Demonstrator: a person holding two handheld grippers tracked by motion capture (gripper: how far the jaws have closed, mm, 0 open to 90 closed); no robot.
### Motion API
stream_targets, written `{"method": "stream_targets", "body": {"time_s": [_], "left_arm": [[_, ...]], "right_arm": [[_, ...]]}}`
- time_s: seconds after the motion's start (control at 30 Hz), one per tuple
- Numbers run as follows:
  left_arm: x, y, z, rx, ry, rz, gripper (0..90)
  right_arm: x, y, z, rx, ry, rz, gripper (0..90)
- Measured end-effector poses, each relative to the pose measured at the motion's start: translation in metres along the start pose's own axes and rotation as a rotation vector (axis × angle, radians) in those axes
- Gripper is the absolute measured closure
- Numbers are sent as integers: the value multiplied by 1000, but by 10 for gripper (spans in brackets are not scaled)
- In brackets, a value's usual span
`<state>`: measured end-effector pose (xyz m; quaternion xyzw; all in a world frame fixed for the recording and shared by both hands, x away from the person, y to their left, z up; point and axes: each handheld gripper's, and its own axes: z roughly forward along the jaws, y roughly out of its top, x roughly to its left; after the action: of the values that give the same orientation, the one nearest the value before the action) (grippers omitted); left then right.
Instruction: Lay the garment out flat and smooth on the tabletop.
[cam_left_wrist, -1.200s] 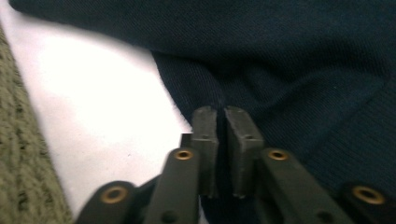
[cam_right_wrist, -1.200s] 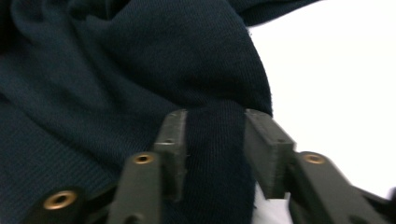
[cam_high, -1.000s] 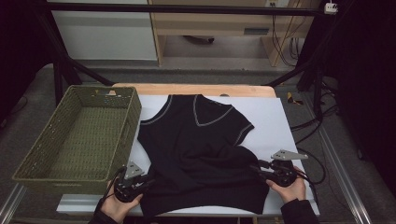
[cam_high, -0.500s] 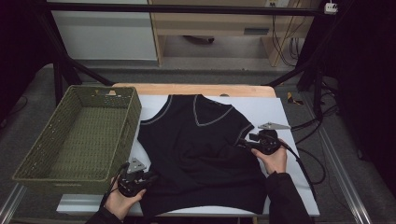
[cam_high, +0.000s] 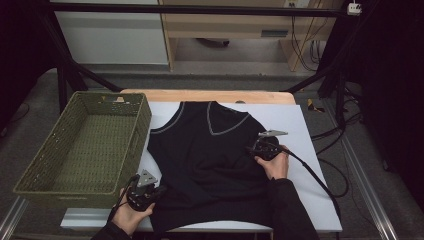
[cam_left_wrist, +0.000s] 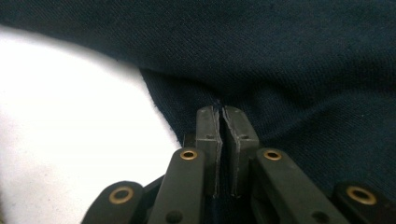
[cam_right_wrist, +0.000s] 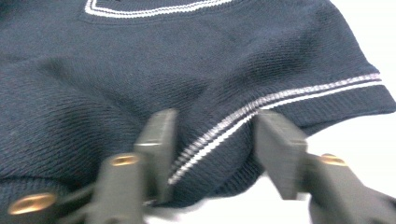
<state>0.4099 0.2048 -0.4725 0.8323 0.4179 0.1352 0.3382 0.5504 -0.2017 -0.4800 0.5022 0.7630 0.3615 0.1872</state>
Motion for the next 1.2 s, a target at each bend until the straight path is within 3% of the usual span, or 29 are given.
{"method": "stream_targets", "body": {"time_s": [0.07, 0.13, 0.27, 0.37, 0.43, 0.5, 0.57, 0.67, 0.87, 1.07, 1.2], "left_arm": [[0, 0, 0, 1, -3, -5, 852], [0, 0, -1, 1, -1, -4, 854], [1, 1, -3, 18, -6, -4, 859], [1, 1, -6, 31, -4, -8, 862], [0, -1, -10, 37, 9, -4, 862], [-1, -4, -13, 36, 17, -5, 862], [-2, -6, -16, 32, 19, -5, 861], [-3, -6, -18, 22, 21, 1, 860], [-4, -7, -13, 29, 11, 6, 830], [-6, -8, -11, 18, 17, 26, 785], [-6, -10, -11, 5, 12, 25, 770]], "right_arm": [[-1, 1, -3, 13, 4, -13, 747], [-5, 5, -5, 15, 4, -1, 809], [-20, 18, -12, -15, -49, -8, 819], [-37, 34, -18, -47, -129, -52, 818], [-48, 45, -20, -86, -152, -70, 808], [-57, 52, -18, -109, -187, -104, 754], [-62, 56, -16, -110, -197, -98, 649], [-62, 55, -24, -125, -136, -49, 520], [-45, 28, -55, -187, 0, -10, 441], [-19, -8, -75, -151, 90, -44, 386], [-9, -30, -85, -127, 144, -35, 379]]}}
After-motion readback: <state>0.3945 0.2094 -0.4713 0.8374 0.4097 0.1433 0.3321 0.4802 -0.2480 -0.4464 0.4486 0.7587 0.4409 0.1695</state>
